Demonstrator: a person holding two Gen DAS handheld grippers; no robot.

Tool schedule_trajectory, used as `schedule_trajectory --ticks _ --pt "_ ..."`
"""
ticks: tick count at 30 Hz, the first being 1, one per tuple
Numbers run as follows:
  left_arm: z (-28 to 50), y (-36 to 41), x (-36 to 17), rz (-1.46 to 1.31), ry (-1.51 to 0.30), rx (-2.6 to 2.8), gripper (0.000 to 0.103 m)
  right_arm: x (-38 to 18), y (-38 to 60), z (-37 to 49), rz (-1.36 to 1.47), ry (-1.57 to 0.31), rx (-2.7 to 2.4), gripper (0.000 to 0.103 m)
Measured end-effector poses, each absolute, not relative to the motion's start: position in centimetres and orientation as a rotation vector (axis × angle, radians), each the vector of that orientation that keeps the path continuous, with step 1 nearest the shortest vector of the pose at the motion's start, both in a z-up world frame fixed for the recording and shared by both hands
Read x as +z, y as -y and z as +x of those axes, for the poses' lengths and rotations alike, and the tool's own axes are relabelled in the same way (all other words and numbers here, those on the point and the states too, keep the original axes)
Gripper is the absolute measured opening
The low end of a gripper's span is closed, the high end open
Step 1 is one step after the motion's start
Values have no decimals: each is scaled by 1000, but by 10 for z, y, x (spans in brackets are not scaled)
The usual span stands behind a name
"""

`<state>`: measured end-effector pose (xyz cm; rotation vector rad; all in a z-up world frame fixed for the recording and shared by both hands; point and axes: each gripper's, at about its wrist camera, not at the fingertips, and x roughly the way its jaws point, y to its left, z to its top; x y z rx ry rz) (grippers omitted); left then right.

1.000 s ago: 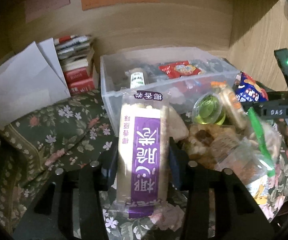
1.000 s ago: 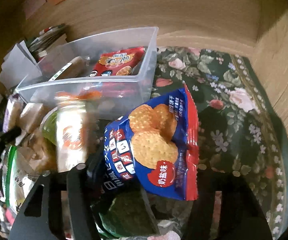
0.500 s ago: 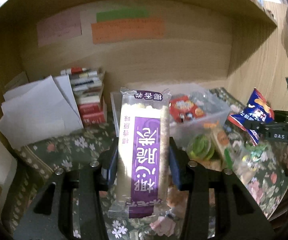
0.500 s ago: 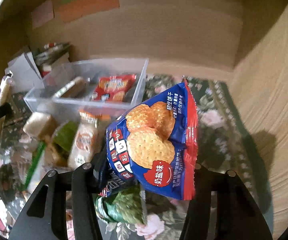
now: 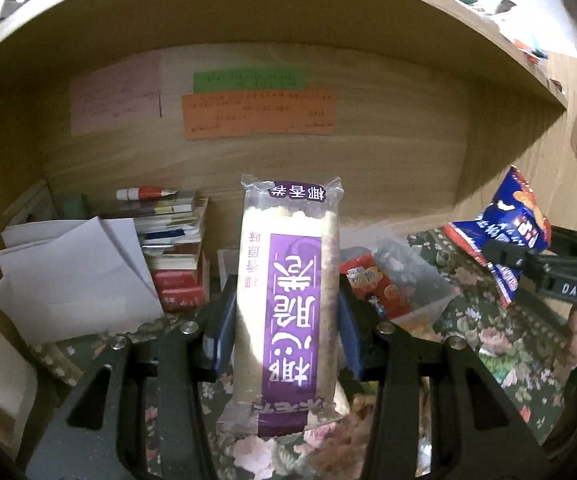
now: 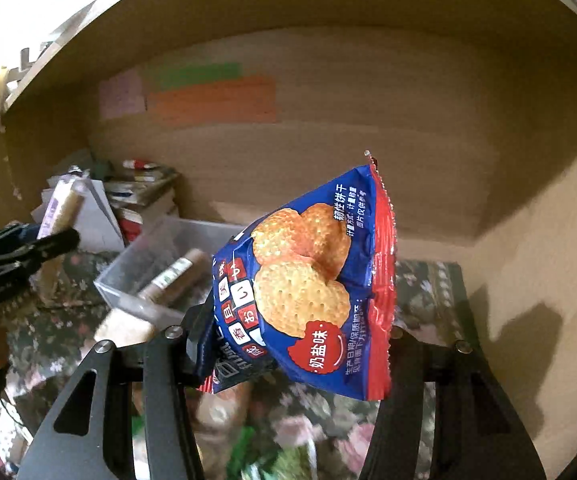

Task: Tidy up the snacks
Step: 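Drop the purple bar and blue cracker bag into the clear box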

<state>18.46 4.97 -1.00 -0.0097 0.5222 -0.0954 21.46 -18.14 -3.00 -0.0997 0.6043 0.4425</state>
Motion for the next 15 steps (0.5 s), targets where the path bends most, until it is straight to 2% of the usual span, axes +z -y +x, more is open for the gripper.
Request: schedule_trajectory --ticks 15 --pt "255 -64 -51 -62 -666 -67 45 -69 102 274 -196 -750 560 50"
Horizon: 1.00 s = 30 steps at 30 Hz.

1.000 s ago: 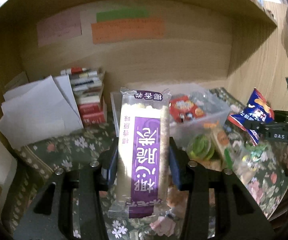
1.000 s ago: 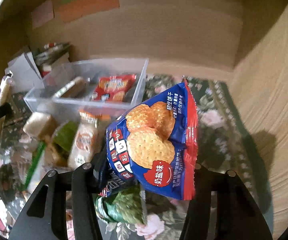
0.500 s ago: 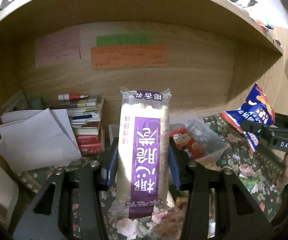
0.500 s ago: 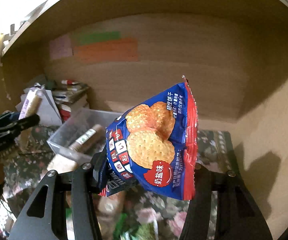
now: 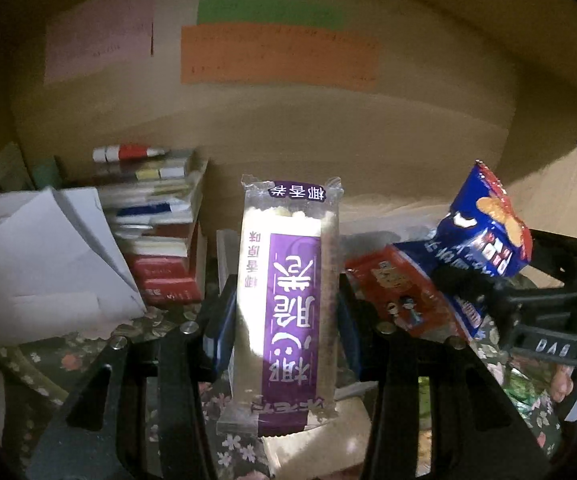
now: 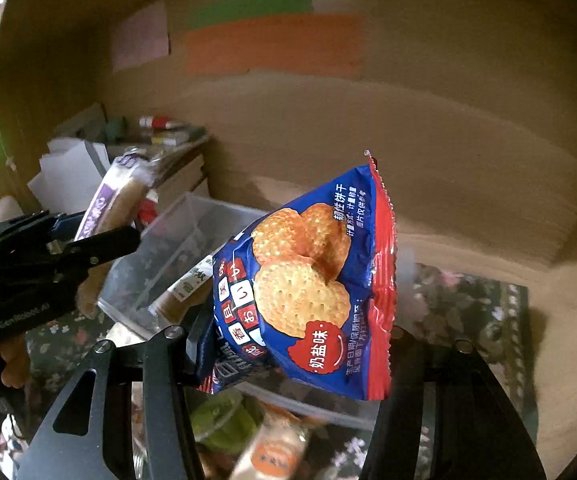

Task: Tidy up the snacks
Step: 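Drop the purple bar and blue cracker bag into the clear box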

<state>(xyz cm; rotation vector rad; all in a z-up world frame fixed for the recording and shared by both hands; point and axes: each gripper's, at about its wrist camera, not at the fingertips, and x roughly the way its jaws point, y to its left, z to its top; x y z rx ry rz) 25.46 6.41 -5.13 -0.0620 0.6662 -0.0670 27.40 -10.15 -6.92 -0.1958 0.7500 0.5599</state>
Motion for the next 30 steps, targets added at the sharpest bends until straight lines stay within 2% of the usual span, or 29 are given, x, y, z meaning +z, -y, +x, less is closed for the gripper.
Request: schedule_trajectory --ticks 9,13,15,17,18,21,26,30 --pt "273 -62 -70 -53 -723 -65 45 -88 80 288 -253 -822 597 52" --pt "273 -65 -71 -63 -731 -56 47 -90 78 292 -249 -836 585 58" --pt "271 -67 -69 -69 -720 -51 55 -89 79 290 -267 -829 570 66" --pt "262 -67 -63 -77 -697 -50 62 -87 82 289 -270 -816 558 80" --pt "257 -67 -59 -76 -687 -49 63 -84 84 286 -265 -804 558 82" --pt "246 -69 -52 -72 -657 -45 72 -74 89 278 -269 -770 551 82" --pt "229 -72 -43 -54 -619 -30 92 -53 108 256 -252 -694 529 84" --pt "212 -71 -43 -31 -618 -31 96 -40 130 239 -219 -650 505 84"
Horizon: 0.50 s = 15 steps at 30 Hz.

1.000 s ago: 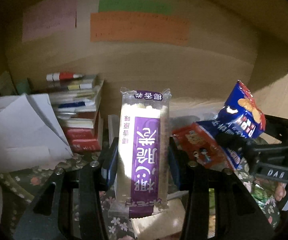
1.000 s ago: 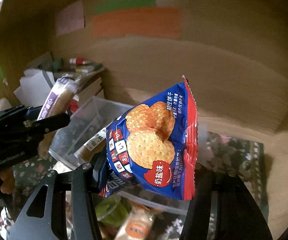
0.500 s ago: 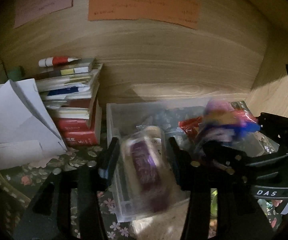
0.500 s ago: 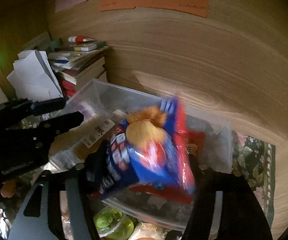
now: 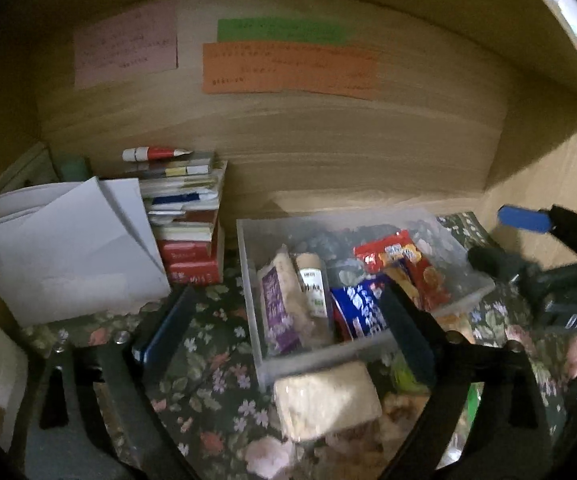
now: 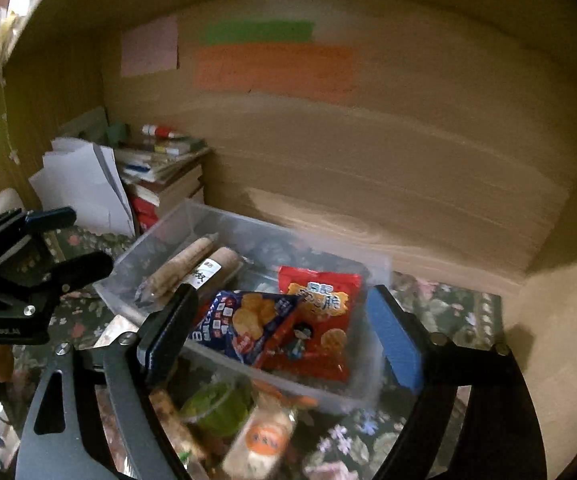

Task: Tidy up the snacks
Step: 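Drop the purple bar and blue cracker bag into the clear box, then grasp the bread slice bag with left tool while right tool grasps green pea cup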

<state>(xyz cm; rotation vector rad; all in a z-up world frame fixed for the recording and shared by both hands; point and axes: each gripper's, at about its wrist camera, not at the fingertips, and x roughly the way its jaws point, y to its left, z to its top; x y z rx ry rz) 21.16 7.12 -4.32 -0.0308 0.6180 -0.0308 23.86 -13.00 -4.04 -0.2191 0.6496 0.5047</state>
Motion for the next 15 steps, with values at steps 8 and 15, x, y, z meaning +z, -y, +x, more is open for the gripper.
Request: schedule_trajectory --ticks 8,15 --pt "187 -71 -67 -24 -671 -30 99 -41 172 208 -176 -615 419 88" --pt "190 -64 -106 -57 -770 -41 99 -81 206 192 -137 -718 334 88"
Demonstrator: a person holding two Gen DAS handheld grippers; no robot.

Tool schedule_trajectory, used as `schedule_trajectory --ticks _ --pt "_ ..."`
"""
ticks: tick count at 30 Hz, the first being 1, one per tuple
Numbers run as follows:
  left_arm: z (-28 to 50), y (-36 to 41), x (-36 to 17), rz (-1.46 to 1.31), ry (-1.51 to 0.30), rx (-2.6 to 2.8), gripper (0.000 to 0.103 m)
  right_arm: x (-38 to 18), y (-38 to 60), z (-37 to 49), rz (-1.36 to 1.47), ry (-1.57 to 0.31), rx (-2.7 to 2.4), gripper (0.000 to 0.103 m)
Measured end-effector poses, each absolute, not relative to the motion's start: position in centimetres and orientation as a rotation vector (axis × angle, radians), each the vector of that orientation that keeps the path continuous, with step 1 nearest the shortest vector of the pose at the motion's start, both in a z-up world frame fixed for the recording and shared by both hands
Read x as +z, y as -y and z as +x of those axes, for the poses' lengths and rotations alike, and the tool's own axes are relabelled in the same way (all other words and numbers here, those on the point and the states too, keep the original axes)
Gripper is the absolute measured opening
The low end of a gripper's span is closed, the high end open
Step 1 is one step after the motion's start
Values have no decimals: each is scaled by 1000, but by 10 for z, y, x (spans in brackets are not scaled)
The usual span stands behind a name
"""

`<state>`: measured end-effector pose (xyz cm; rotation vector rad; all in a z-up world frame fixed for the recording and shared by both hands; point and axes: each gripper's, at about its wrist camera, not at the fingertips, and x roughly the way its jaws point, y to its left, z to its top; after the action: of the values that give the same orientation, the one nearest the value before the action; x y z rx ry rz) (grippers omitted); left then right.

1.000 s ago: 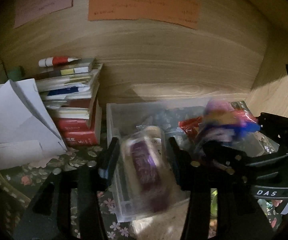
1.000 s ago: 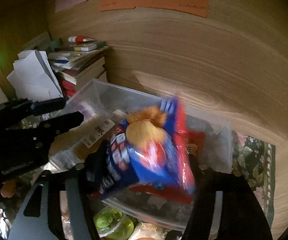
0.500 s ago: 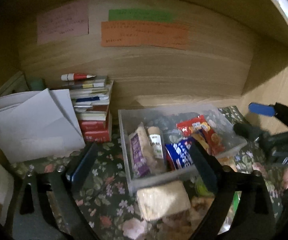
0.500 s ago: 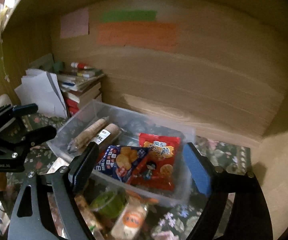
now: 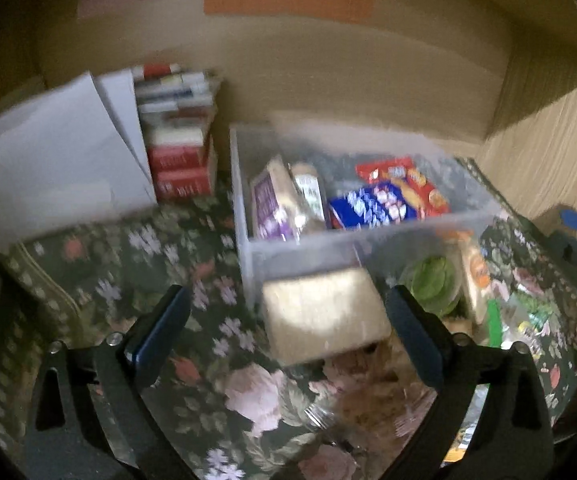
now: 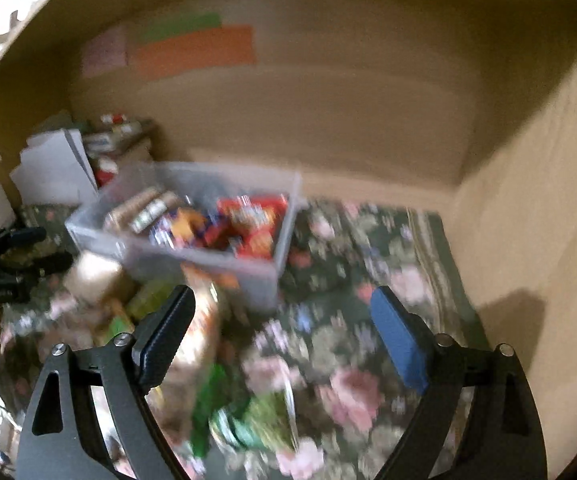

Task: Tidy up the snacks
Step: 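Grasp the bread slice bag with left tool while right tool grasps green pea cup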

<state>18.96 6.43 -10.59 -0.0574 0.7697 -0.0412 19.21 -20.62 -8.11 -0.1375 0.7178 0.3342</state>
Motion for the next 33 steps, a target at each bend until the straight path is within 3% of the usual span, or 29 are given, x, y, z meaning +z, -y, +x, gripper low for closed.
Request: schedule_trajectory --ticks 14,17,20,22,27,33 --pt "205 -45 -140 -60 -847 -74 100 -142 229 167 -17 -886 343 85" --pt "207 -46 -142 -82 -852 -75 99 -143 228 167 4 -901 380 72" --pt "213 -49 -145 -112 -874 -97 88 -144 227 167 24 -907 404 58" --pt "217 -51 -147 -126 -884 -104 87 -145 224 168 27 -916 421 49" --pt "212 -46 -145 -97 -865 -105 80 -145 221 165 15 -897 423 37" --pt "195 -53 -137 -116 -845 -105 79 -140 227 165 1 -870 379 35"
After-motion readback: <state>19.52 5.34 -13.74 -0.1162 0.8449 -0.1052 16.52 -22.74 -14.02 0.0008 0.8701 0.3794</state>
